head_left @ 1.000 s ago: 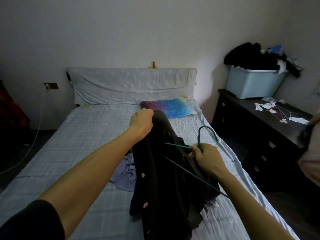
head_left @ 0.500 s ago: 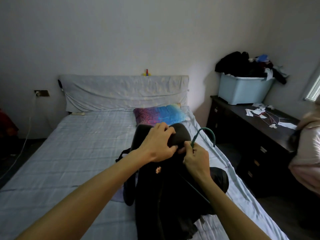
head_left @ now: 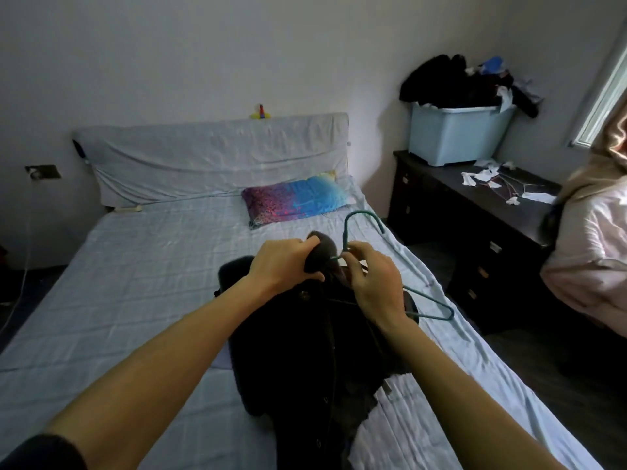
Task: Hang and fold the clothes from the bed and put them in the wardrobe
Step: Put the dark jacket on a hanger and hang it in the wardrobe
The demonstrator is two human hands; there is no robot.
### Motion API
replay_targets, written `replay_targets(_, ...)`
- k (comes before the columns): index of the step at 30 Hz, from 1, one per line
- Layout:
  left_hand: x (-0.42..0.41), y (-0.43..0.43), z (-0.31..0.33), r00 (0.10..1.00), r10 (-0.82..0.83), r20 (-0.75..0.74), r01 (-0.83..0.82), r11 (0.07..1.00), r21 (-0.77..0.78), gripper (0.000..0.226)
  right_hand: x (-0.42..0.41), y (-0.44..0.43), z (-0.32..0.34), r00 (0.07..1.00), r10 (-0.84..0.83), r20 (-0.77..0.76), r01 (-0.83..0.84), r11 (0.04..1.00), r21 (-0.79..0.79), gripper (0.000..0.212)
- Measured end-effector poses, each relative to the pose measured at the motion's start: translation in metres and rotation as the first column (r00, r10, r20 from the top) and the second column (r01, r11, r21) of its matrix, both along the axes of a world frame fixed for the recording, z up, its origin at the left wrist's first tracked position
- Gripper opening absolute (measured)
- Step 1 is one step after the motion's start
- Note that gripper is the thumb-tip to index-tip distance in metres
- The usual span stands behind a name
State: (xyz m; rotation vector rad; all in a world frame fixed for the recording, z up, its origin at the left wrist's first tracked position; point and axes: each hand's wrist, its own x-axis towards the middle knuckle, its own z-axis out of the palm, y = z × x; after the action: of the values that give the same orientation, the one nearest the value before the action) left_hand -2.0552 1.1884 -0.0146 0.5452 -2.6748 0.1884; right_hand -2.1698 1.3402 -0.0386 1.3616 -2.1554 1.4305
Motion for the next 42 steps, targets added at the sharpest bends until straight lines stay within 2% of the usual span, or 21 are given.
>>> replay_targets(3,0.003,-0.005,-0.013,0.998,-0.011,-0.058,0.011,1.0,-0.01,0.065,0.004,0.019,-0.029,0.975,-0.074,-0.21,0.024,0.973,-0.23,0.013)
replay_targets(6,0.009,-0.013,-0.014,0.986,-0.05,-0.156,0.039,0.997,-0.069,0.061,0.011,0.036,-0.061,0.941,0.027,-0.338,-0.099,0.976,-0.196,0.009)
replay_targets(8,0.014,-0.018,-0.012,0.971,-0.078,-0.228,0.053,0.992,-0.114,0.059,0.012,0.042,-0.083,0.949,0.084,-0.303,-0.129,0.983,-0.133,0.008)
replay_targets(10,0.02,-0.021,-0.01,0.953,-0.108,-0.283,0.066,0.986,-0.154,0.059,0.006,0.043,-0.097,0.982,0.042,-0.182,-0.062,0.992,-0.105,0.008)
replay_targets(13,0.026,-0.02,-0.006,0.928,-0.124,-0.351,0.056,0.979,-0.197,0.06,-0.015,0.035,-0.1,0.998,-0.046,0.036,0.045,0.998,0.044,0.018)
replay_targets(16,0.03,-0.016,0.001,0.908,-0.138,-0.396,0.05,0.973,-0.224,0.058,-0.039,0.02,-0.102,0.981,-0.126,0.15,0.097,0.978,0.185,0.038)
replay_targets(19,0.038,-0.017,0.014,0.891,-0.149,-0.428,0.049,0.971,-0.235,0.057,-0.064,0.003,-0.097,0.991,-0.063,0.116,0.019,0.939,0.343,0.062)
replay_targets(21,0.045,-0.022,0.028,0.876,-0.147,-0.46,0.04,0.971,-0.234,0.057,-0.077,-0.008,-0.09,0.999,0.011,0.039,-0.031,0.837,0.547,0.075)
replay_targets(23,0.052,-0.028,0.041,0.86,-0.148,-0.488,0.019,0.966,-0.259,0.054,-0.085,-0.018,-0.081,0.997,0.079,0.002,-0.062,0.76,0.647,0.084)
replay_targets(24,0.057,-0.031,0.047,0.855,-0.145,-0.498,0.007,0.963,-0.269,0.053,-0.087,-0.024,-0.076,0.994,0.111,0.009,-0.089,0.746,0.66,0.085)
replay_targets(26,0.066,-0.038,0.058,0.849,-0.135,-0.511,-0.02,0.958,-0.286,0.053,-0.09,-0.035,-0.066,0.99,0.135,0.039,-0.126,0.729,0.673,0.071)
replay_targets(29,0.087,-0.052,0.067,0.86,-0.125,-0.495,-0.048,0.946,-0.322,0.052,-0.099,-0.042,-0.033,0.999,0.013,0.049,-0.039,0.803,0.595,0.038)
replay_targets(31,0.104,-0.062,0.069,0.874,-0.121,-0.471,-0.059,0.935,-0.35,0.051,-0.109,-0.04,0.004,0.997,-0.066,0.04,0.038,0.874,0.485,0.027)
replay_targets(34,0.122,-0.076,0.077,0.899,-0.131,-0.419,-0.05,0.918,-0.395,0.048,-0.116,-0.047,0.068,0.986,-0.12,-0.115,0.154,0.914,0.374,0.029)
replay_targets(36,0.131,-0.086,0.091,0.909,-0.133,-0.394,-0.054,0.901,-0.431,0.045,-0.111,-0.058,0.11,0.98,-0.136,-0.148,0.174,0.943,0.282,0.03)
replay_targets(39,0.141,-0.097,0.114,0.921,-0.078,-0.382,-0.115,0.882,-0.458,0.042,-0.096,-0.071,0.164,0.987,-0.104,-0.125,0.123,0.98,0.156,0.023)
replay_targets(42,0.139,-0.098,0.136,0.908,0.111,-0.403,-0.279,0.879,-0.388,0.048,-0.062,-0.085,0.187,0.998,-0.037,-0.043,0.038,0.999,0.027,0.017)
